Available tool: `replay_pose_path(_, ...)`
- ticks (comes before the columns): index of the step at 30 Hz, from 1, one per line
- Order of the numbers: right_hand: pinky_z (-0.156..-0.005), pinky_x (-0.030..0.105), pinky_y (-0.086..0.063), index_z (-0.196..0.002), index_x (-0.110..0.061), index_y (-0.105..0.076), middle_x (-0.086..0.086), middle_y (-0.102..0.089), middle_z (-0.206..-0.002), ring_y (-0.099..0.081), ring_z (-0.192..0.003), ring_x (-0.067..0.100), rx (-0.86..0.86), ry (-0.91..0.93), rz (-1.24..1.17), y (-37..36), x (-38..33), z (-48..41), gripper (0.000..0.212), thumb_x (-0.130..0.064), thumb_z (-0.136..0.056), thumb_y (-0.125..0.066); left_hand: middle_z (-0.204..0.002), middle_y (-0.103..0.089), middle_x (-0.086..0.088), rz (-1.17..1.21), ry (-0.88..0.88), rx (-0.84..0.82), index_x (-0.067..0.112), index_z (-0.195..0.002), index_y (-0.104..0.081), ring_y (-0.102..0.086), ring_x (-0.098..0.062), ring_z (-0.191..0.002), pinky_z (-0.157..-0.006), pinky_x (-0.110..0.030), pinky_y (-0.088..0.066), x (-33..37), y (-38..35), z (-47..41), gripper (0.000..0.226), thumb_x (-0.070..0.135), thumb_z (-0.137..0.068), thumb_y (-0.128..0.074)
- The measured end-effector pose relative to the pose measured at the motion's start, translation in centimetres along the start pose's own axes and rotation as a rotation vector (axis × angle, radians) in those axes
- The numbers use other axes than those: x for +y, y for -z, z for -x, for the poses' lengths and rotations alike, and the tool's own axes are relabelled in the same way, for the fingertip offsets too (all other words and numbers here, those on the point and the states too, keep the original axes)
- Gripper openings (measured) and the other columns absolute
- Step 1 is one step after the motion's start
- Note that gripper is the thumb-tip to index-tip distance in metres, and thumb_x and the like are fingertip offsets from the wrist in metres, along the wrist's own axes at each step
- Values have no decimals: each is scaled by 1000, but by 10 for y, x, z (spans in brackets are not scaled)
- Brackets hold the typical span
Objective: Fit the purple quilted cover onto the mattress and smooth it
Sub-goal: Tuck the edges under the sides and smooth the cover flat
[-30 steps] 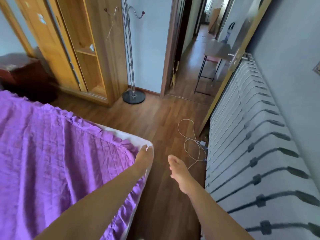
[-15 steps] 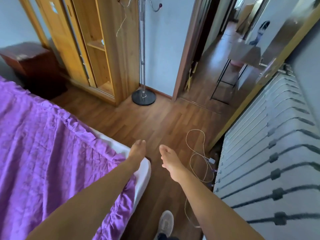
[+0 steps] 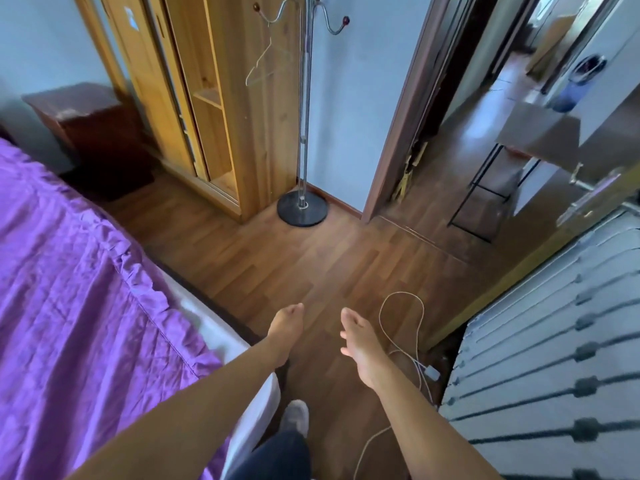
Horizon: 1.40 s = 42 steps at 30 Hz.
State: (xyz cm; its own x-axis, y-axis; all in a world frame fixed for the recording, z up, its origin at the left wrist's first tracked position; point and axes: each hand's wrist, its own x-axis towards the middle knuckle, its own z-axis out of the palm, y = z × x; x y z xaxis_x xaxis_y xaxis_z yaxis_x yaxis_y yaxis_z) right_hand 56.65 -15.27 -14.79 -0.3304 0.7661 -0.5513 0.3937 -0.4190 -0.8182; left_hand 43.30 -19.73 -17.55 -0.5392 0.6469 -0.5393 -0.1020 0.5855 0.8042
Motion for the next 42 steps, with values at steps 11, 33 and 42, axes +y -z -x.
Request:
replay_pose_path(11, -108, 43, -36, -139, -15, -42, 1, -44, -142, -45, -127, 20, -92, 12, 246, -29, -107, -152, 45, -37, -100, -34, -98, -62, -5, 204, 105, 126, 21, -84, -62, -58, -21, -87, -82, -32, -47, 64, 22, -143, 31, 33, -98, -37)
replay_pose_path(33, -107, 39, -37, -137, -10, -44, 3, -52, -130, -48, -120, 19, -1138, 64, 1020, -300, -101, -237, 42, -31, -102, -34, -78, -55, -9, 641, 549, 1088, 13, -77, -55, -49, -20, -76, -74, -37, -43, -114, 166, -131, 34, 41, -78, -37)
replay_pose_path(42, -83, 23, -36, -107, -14, -59, -2, -56, -104, -48, -99, 10, -1422, 216, 1321, -312, -25, -276, 26, -25, -101, -37, -122, -61, -2, 721, 747, 1125, 16, -129, -52, -58, -17, -108, -91, -29, -44, -173, 72, -132, 42, 25, -89, -61)
